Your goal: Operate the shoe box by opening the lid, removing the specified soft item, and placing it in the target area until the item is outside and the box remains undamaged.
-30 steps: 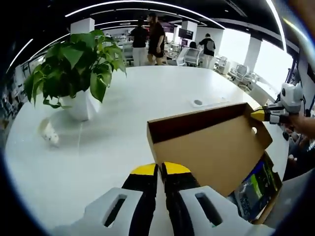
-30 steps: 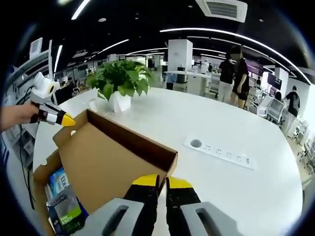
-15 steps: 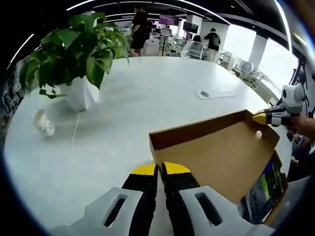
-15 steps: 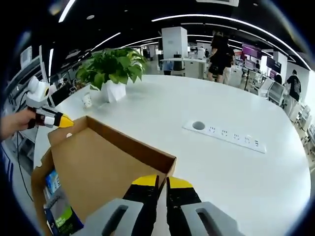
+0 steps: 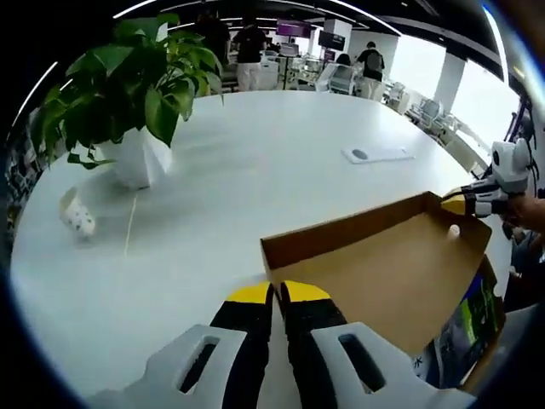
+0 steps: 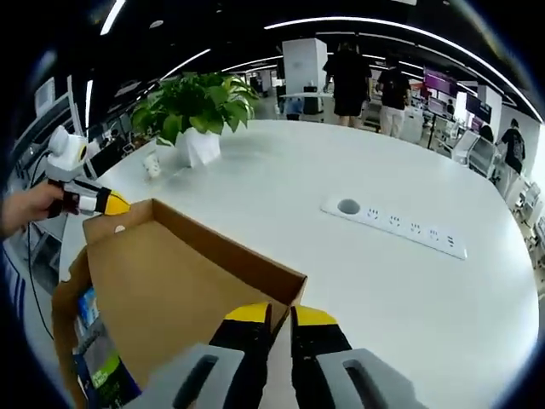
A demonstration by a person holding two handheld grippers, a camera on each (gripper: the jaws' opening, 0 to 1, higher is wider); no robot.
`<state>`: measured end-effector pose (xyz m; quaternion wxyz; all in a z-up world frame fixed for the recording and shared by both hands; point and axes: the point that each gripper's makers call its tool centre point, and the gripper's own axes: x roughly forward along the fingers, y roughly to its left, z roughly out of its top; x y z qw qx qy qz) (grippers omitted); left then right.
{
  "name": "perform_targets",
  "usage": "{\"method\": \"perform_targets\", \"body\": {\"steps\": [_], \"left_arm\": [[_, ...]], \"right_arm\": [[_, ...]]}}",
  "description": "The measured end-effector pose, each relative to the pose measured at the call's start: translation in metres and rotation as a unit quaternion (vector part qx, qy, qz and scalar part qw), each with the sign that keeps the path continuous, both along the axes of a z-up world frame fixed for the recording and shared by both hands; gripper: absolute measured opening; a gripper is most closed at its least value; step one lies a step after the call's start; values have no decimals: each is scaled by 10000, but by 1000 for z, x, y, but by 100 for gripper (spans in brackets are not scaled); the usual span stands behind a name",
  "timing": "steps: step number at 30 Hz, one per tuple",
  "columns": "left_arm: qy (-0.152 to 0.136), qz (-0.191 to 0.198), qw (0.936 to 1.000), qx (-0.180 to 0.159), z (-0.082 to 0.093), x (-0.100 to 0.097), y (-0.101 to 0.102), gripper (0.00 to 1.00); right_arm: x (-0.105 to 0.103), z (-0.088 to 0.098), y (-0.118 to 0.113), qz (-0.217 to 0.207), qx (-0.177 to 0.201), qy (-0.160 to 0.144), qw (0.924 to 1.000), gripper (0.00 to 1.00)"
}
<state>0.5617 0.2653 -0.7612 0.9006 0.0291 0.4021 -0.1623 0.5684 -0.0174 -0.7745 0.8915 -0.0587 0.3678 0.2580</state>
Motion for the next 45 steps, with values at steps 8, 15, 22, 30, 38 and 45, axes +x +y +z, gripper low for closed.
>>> {"method": "perform_targets", "body": {"steps": [8, 15, 22, 30, 38, 45], "left_arm": [[-135, -264, 9993, 227, 9, -10, 0, 6], [-258, -419, 9985, 250, 21, -28, -6, 14], [-554, -730, 9951, 359, 34, -51, -17, 21], [-555, -998, 9935, 9, 42, -90, -48, 25], [-283, -1342, 9902, -261, 31, -125, -81, 28], [-171, -1407, 9883, -564, 25, -146, -99, 29]], "right_arm": [[-5, 8, -9, 76, 92, -58, 9999, 7], [-35, 27, -14, 277, 148, -192, 9993, 16], [-69, 33, -12, 618, 275, -181, 9975, 28], [-109, 39, -7, 923, 344, -199, 9949, 35], [-146, 46, -1, 1127, 447, -230, 9924, 37], [-177, 50, 0, 1242, 504, -259, 9906, 39]]}}
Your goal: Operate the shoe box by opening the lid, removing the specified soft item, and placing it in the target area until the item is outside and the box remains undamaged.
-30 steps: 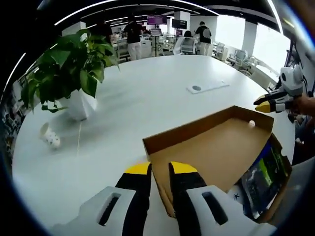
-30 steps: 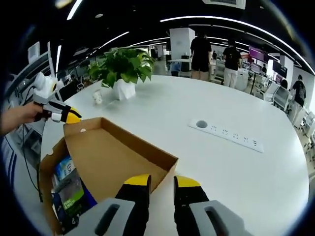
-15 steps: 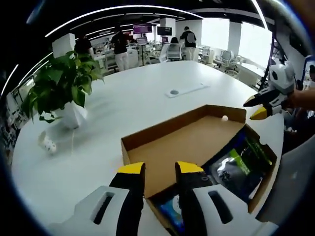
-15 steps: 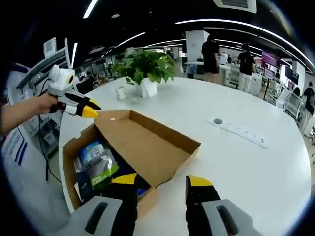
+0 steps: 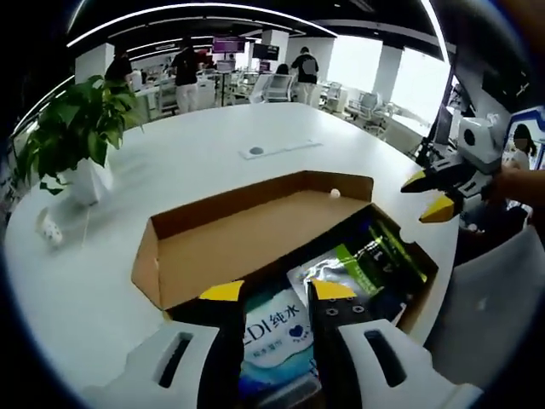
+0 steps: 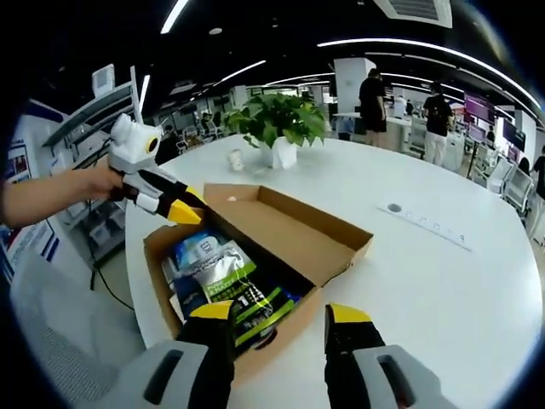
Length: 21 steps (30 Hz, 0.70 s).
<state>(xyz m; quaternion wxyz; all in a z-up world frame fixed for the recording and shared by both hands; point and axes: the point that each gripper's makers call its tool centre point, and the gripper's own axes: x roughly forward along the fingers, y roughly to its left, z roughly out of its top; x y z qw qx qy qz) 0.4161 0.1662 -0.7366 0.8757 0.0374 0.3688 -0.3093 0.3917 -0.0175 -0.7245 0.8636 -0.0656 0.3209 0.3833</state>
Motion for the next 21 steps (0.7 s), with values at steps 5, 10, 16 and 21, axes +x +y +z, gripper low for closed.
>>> {"method": "perform_targets", "body": {"steps": [5, 10, 16, 21], "left_arm": [[306, -66, 9994, -131, -13, -15, -7, 32], [612, -115, 9976, -310, -25, -28, -15, 35], [1023, -153, 9930, -569, -39, -39, -25, 36], [1241, -81, 9895, -738, -46, -42, -28, 36]], "right_arm": [[-18, 0, 1, 78, 28, 29, 10000, 40], [-37, -2, 2, 155, 64, 84, 9998, 41], [-51, -4, 4, 241, 82, 97, 9996, 41], [-60, -1, 9, 330, 159, 91, 9993, 41]]}}
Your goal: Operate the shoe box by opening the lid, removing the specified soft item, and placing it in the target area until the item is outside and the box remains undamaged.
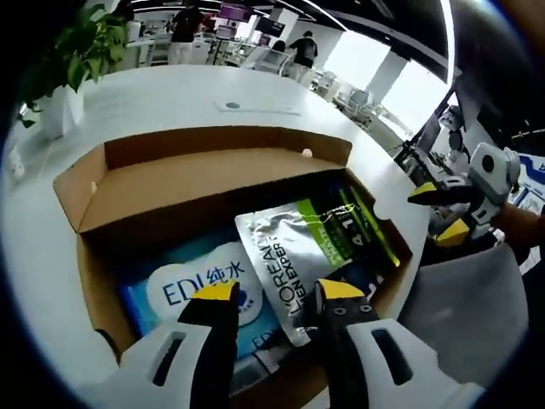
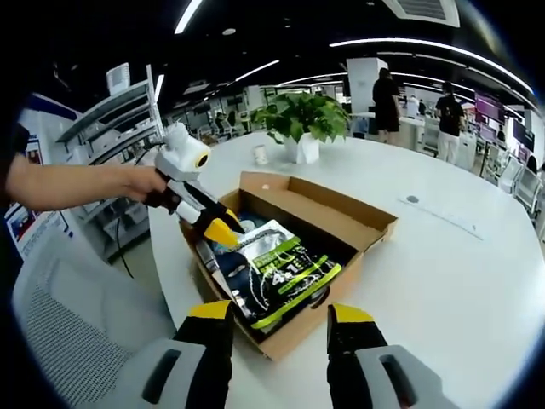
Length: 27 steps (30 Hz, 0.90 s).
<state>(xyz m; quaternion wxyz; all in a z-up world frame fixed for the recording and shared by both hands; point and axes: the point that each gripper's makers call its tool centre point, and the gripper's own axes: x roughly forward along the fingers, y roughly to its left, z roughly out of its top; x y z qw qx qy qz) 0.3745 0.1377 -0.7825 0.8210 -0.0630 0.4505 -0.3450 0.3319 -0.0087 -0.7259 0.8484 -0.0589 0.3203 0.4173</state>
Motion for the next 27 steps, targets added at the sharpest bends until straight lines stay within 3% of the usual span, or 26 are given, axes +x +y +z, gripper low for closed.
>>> {"method": "perform_targets", "body": {"steps": [7, 12, 15, 27], "left_arm": [[358, 67, 9989, -304, -9, -5, -9, 24], [453, 243, 9979, -402, -12, -2, -6, 15], [441, 324, 9975, -440, -11, -1, -3, 4], [254, 488, 9972, -511, 2, 2, -2, 0]], "right_arm": [[-5, 1, 6, 66, 90, 5, 9999, 41], [-6, -1, 5, 39, 104, 47, 9999, 41], [-5, -3, 4, 14, 106, 57, 9999, 41], [-5, -6, 16, 85, 168, 117, 9998, 41]]}}
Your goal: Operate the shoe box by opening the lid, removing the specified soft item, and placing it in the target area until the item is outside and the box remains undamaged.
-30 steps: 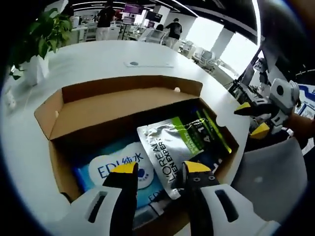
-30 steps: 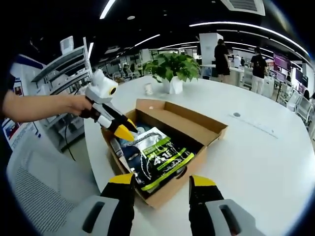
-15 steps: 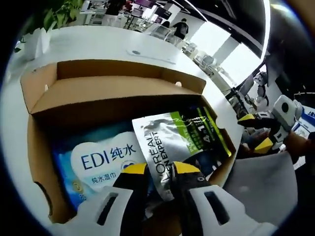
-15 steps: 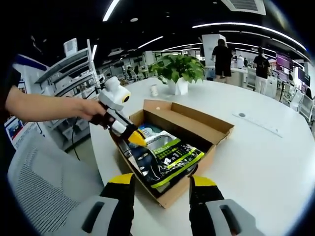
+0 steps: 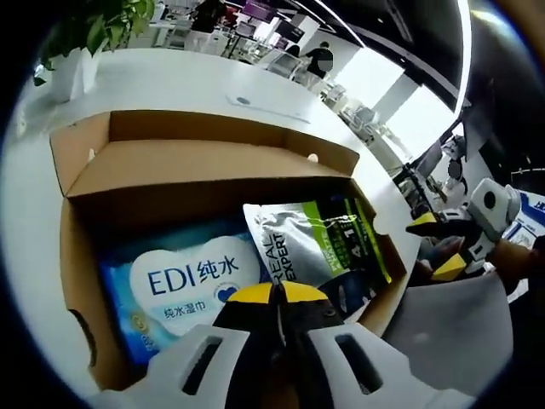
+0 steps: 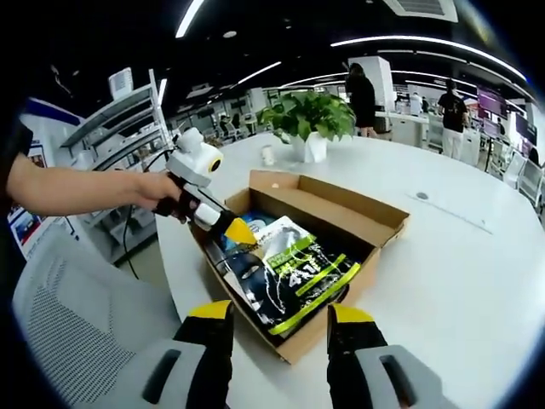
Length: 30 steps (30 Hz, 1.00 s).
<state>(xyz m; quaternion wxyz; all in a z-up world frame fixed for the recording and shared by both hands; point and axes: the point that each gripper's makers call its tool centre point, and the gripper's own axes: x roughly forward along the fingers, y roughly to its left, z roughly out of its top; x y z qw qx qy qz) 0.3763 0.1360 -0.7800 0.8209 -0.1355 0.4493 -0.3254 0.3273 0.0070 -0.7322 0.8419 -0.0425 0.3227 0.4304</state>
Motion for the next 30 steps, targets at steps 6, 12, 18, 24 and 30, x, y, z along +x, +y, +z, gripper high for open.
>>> {"method": "perform_targets", "body": {"steps": [6, 12, 18, 24, 30], "left_arm": [[-68, 14, 10000, 62, 5, -3, 11, 0], [-96, 148, 9998, 56, 8, -4, 22, 0], [-153, 299, 9994, 69, 10, -4, 33, 0], [-222, 393, 9990, 68, 13, -4, 38, 0], [-273, 435, 9986, 87, 14, -4, 45, 0]], "right_arm": [[3, -5, 6, 43, -16, 78, 10000, 40], [5, -13, 16, 114, -30, 141, 9998, 37], [11, -21, 29, 151, -54, 250, 9996, 36], [15, -31, 42, 193, -122, 418, 9989, 34], [20, -43, 48, 195, -287, 545, 9979, 32]]}}
